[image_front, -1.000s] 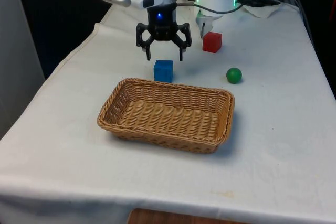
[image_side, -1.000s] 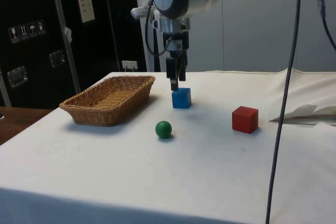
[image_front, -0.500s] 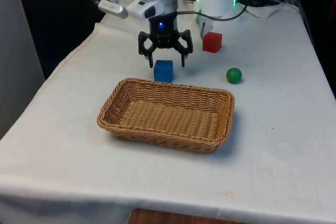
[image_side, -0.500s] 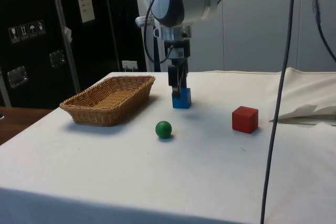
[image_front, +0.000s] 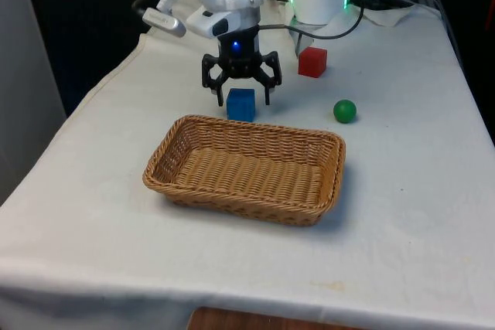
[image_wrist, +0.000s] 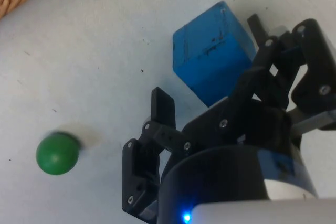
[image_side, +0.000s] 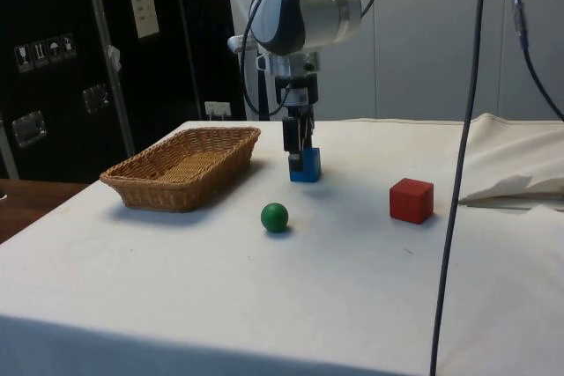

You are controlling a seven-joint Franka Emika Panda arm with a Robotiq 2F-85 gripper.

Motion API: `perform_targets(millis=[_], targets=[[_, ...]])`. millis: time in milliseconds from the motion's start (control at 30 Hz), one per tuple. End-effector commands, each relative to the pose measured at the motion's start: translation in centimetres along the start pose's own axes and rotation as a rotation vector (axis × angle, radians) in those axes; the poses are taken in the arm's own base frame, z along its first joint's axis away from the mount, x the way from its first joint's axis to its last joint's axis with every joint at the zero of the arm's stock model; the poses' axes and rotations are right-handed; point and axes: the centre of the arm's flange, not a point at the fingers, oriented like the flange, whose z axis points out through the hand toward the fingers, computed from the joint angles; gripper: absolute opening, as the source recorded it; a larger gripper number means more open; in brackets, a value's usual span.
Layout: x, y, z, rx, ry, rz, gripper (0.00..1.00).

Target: Place all non-red objects into the basket.

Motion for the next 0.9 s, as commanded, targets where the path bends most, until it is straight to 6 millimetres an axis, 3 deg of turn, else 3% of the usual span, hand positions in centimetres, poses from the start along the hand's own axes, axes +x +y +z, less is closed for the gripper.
perform_targets(millis=[0,167,200,267,300,367,400,500,867], targets=[[0.09,-0.04,-0.11,0.002,0.013,-0.001,1.00],[0.11,-0.01,-0.10,-0.005,0.012,0.002,1.00],[0.06,0.00,-0.04,-0.006,0.011,0.001,0.96],[0.05,-0.02,-0.03,-0.003,0.003,0.000,0.79],[0.07,0.01,-0.05,-0.007,0.012,0.003,0.79],[0.09,0.02,-0.08,-0.009,0.013,0.003,0.52],[0.10,0.03,-0.09,-0.010,0.014,0.004,0.29],[0.13,-0.02,-0.10,-0.011,0.014,0.003,0.00],[0.11,0.10,-0.24,-0.006,0.010,0.005,0.00]])
